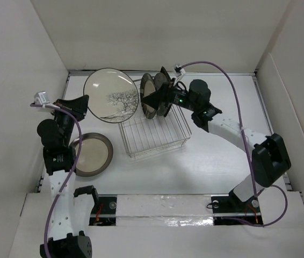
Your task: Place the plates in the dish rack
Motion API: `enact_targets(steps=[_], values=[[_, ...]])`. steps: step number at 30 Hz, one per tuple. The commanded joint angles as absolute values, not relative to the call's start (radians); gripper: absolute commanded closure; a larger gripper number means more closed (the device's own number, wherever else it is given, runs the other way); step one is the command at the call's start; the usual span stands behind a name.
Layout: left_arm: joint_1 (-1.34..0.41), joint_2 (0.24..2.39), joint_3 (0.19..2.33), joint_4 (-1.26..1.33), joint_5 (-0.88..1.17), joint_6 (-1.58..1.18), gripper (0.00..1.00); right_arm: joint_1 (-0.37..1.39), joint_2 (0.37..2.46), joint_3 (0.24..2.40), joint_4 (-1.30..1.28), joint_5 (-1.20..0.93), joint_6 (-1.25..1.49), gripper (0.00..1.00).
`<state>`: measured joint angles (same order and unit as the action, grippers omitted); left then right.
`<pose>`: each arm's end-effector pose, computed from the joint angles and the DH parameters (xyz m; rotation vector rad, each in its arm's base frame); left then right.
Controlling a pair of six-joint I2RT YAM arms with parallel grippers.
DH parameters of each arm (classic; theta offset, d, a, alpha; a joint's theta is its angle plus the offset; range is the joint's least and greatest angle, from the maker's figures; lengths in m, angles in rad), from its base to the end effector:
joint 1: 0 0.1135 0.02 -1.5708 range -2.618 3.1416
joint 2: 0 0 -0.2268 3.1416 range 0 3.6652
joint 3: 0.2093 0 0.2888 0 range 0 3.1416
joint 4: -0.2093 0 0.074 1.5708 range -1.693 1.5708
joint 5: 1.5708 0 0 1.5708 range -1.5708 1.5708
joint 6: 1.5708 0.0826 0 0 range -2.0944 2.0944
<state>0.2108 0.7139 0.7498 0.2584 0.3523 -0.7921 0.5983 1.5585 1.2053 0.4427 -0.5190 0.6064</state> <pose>0.2737 0.0294 0.3761 -0.3494 1.2827 -0.7199 0.3472 0.2863 0.3119 -0.4536 1.5862 1.3284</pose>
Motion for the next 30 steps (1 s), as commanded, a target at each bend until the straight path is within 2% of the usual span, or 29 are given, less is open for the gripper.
enact_targets(steps=[1,7,10,12,13,14,16,17,18,22,25,26,29,30], values=[[0.193,0.651,0.747,0.460,0.432,-0.893,1.00,0.624,1.595,1.272,0.482,-0.549,0.627,0.05],[0.175,0.620,0.701,0.492,0.506,-0.923,1.00,0.644,1.664,1.296,0.485,-0.554,0.653,0.04],[0.166,0.624,0.686,0.500,0.541,-0.928,1.00,0.644,1.680,1.281,0.611,-0.612,0.730,0.06],[0.166,0.623,0.660,0.529,0.571,-0.951,1.00,0.653,1.703,1.288,0.644,-0.633,0.755,0.14],[0.166,0.620,0.651,0.543,0.596,-0.959,1.00,0.653,1.709,1.292,0.650,-0.638,0.761,0.21],[0.166,0.618,0.635,0.548,0.606,-0.963,1.00,0.653,1.712,1.293,0.663,-0.647,0.762,0.42],[0.166,0.604,0.629,0.520,0.591,-0.925,1.00,0.653,1.712,1.276,0.692,-0.653,0.772,0.73],[0.166,0.600,0.629,0.494,0.575,-0.899,1.00,0.653,1.712,1.266,0.731,-0.658,0.791,0.95],[0.166,0.595,0.624,0.454,0.568,-0.858,1.00,0.653,1.710,1.258,0.747,-0.660,0.804,1.00],[0.166,0.610,0.589,0.445,0.600,-0.829,1.00,0.664,1.678,1.232,0.756,-0.643,0.805,1.00],[0.166,0.626,0.615,0.350,0.571,-0.744,0.68,0.664,1.603,1.241,0.622,-0.511,0.727,1.00],[0.166,0.621,0.615,0.336,0.557,-0.729,0.49,0.664,1.582,1.256,0.529,-0.412,0.677,1.00],[0.152,0.617,0.627,0.287,0.500,-0.677,0.31,0.673,1.514,1.305,0.375,-0.229,0.591,1.00],[0.125,0.632,0.647,0.253,0.464,-0.658,0.29,0.673,1.490,1.311,0.335,-0.151,0.569,1.00]])
